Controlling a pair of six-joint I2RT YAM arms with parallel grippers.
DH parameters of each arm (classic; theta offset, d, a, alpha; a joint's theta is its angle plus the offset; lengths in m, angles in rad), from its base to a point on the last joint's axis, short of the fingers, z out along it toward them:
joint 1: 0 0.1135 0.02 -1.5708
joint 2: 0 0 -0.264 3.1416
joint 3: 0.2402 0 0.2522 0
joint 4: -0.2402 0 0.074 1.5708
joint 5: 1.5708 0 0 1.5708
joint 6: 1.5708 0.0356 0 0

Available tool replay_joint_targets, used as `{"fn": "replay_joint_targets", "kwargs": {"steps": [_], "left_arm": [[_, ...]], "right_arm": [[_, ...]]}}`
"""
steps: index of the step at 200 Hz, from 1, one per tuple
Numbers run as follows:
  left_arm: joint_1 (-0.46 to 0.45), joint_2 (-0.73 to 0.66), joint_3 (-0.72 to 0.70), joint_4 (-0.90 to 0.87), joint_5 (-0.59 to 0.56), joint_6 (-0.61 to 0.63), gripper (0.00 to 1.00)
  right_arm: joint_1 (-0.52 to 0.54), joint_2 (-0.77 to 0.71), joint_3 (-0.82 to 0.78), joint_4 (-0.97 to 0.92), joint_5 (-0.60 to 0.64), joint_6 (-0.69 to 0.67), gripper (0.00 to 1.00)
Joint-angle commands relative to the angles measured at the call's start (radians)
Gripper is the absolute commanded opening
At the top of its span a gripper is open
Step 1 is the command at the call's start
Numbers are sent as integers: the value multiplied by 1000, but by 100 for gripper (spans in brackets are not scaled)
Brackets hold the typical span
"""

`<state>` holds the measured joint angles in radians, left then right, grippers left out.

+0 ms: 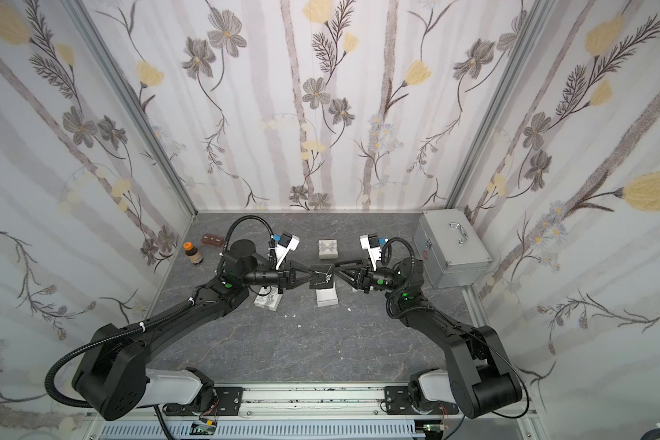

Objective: Take the necklace out of the lift-off lid jewelry box
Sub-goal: Take out the inner lining from the jewelry box.

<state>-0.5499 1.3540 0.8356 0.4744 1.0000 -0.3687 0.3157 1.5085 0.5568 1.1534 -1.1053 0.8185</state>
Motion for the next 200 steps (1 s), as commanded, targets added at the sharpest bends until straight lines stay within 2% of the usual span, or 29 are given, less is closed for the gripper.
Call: {"fn": "replay_joint_targets", "kwargs": {"steps": [1, 58, 120, 200], "left_arm": [[2, -6, -2, 33, 22, 20, 0], [2, 2, 1, 56, 37, 18, 0], [1, 11, -5, 126, 73, -24, 0], [2, 35, -7, 194, 103, -67, 0]], "right_arm": [[1, 24, -6, 208, -40, 126, 39], [3, 18, -4, 150, -41, 92, 35], [21, -40, 40, -187, -2, -125, 33], [24, -62, 35, -205, -12, -139, 29]]}}
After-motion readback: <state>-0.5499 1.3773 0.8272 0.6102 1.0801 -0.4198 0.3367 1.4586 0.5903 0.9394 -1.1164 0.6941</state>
